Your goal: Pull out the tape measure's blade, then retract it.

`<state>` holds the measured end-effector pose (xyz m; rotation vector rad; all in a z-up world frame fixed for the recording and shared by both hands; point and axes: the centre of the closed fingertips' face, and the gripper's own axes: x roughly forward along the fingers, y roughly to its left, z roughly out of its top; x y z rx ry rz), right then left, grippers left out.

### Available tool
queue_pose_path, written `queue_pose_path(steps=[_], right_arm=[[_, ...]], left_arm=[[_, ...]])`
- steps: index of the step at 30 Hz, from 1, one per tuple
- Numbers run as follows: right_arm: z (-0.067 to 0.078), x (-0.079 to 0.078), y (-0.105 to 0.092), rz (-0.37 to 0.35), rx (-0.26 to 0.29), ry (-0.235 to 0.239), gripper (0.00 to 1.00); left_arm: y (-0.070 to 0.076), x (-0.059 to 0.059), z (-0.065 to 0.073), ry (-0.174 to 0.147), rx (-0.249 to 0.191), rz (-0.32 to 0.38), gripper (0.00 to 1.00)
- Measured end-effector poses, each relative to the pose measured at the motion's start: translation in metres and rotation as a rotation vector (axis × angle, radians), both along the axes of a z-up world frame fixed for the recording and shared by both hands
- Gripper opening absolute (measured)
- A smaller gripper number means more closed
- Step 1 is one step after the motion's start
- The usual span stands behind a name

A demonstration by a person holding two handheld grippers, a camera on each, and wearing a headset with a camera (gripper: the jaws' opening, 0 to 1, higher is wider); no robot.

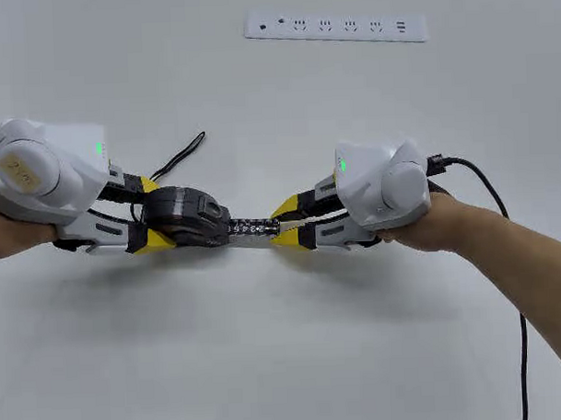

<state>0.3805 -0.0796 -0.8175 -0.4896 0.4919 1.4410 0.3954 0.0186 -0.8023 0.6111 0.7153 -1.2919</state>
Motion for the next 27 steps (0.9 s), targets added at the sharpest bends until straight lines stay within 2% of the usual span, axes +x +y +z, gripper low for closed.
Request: queue_pose_path(steps=[27], right_arm=[[0.000, -0.002, -0.021, 0.004, -0.015, 0.002, 0.11]], left_arm=[[-0.001, 0.000, 0.000, 0.001, -0.001, 0.001, 0.29]])
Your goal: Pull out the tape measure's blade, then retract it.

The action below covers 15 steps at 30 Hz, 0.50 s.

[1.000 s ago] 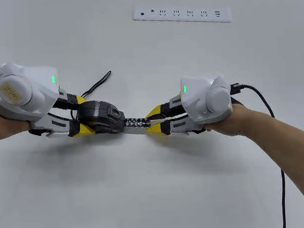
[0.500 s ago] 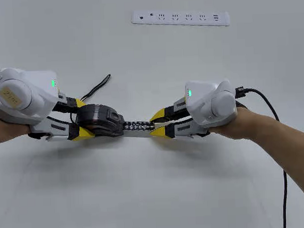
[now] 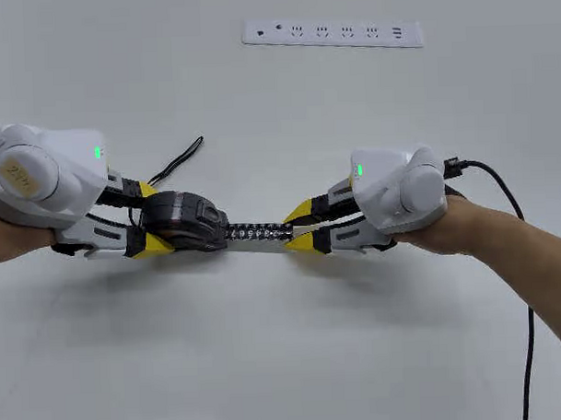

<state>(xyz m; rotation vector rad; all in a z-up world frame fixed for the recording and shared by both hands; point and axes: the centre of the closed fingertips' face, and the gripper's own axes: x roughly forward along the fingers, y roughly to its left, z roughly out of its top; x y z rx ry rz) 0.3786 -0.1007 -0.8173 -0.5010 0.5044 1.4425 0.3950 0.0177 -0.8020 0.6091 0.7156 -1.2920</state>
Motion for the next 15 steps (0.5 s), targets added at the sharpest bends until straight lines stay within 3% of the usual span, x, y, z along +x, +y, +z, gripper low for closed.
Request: queue_pose_path(steps=[15], right_arm=[[-0.0006, 0.0000, -0.0102, 0.001, -0.007, -0.001, 0.11]], left_arm=[[-0.0005, 0.0001, 0.0000, -0.001, 0.000, 0.003, 0.29]])
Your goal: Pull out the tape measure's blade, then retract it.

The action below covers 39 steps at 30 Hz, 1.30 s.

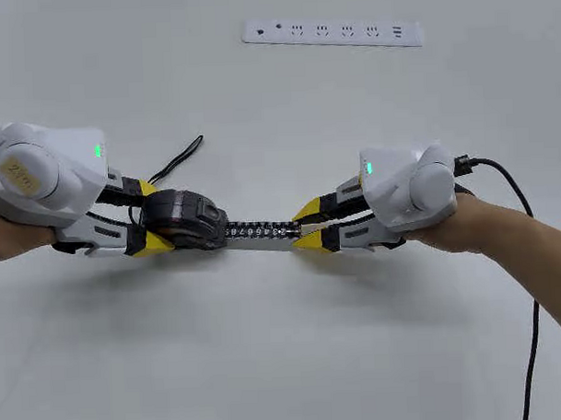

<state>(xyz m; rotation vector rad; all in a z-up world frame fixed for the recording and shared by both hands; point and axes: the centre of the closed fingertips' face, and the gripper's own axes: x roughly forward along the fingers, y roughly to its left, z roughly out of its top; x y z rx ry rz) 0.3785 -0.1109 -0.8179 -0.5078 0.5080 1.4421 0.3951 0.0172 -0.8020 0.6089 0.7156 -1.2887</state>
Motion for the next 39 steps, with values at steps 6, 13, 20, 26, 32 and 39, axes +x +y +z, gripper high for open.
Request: queue_pose_path(steps=[6, 13, 20, 26, 32, 39], right_arm=[[0.000, -0.002, -0.005, -0.001, -0.003, 0.005, 0.11], [0.000, -0.003, -0.010, -0.001, -0.011, 0.001, 0.11], [0.000, -0.004, -0.015, -0.001, -0.015, 0.003, 0.11], [0.000, -0.004, -0.019, -0.003, -0.019, 0.005, 0.11], [-0.001, -0.005, -0.026, -0.005, -0.022, 0.009, 0.11], [-0.004, -0.004, -0.034, -0.010, -0.025, 0.018, 0.11]], left_arm=[[-0.001, 0.000, 0.000, 0.000, 0.000, 0.000, 0.29], [-0.001, 0.000, 0.000, 0.001, -0.001, 0.002, 0.29], [-0.001, 0.000, 0.000, 0.001, -0.002, 0.002, 0.29], [-0.001, 0.000, 0.000, 0.001, -0.003, 0.003, 0.29], [-0.001, 0.000, 0.000, 0.001, -0.003, 0.002, 0.29], [-0.001, 0.001, -0.001, 0.002, -0.003, 0.000, 0.29]])
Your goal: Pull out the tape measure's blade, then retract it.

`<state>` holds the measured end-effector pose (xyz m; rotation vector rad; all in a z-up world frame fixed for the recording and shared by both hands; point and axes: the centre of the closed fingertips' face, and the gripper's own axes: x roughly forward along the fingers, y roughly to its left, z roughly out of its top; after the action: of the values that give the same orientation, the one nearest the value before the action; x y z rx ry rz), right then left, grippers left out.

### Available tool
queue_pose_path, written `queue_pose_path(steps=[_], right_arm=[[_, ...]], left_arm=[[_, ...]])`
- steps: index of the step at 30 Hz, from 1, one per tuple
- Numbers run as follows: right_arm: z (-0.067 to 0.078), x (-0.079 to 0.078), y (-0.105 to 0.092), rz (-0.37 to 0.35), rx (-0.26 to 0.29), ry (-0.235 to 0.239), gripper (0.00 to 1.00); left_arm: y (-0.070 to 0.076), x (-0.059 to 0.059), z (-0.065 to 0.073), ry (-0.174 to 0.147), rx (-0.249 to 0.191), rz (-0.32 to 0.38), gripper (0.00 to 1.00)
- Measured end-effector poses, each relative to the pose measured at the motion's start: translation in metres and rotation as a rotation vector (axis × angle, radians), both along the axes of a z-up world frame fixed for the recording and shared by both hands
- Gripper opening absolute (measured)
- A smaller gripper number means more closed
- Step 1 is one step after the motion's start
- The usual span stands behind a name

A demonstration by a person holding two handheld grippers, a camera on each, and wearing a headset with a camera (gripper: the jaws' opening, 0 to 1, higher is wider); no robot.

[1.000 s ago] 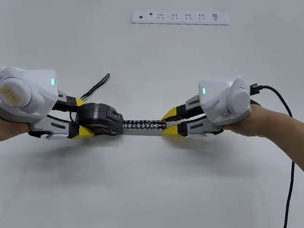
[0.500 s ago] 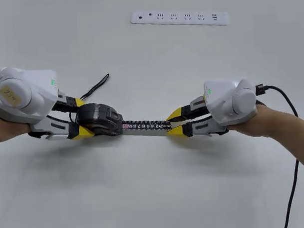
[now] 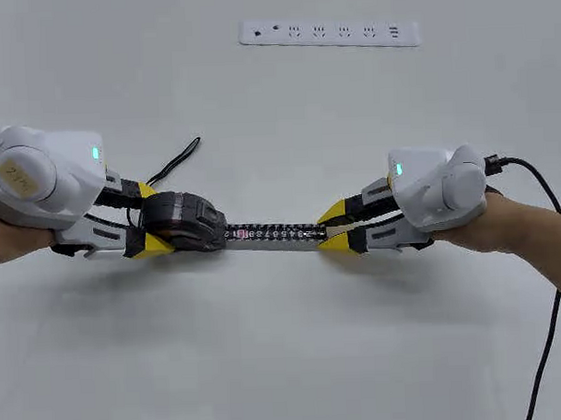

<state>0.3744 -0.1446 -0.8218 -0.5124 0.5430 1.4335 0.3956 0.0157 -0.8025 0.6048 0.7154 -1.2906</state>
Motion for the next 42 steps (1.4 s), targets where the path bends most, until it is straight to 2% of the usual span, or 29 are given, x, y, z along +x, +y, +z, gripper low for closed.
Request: queue_pose_path(steps=[42], right_arm=[[-0.001, -0.005, -0.035, -0.023, -0.018, 0.019, 0.11]], left_arm=[[-0.001, 0.000, 0.001, 0.006, -0.003, 0.006, 0.29]])
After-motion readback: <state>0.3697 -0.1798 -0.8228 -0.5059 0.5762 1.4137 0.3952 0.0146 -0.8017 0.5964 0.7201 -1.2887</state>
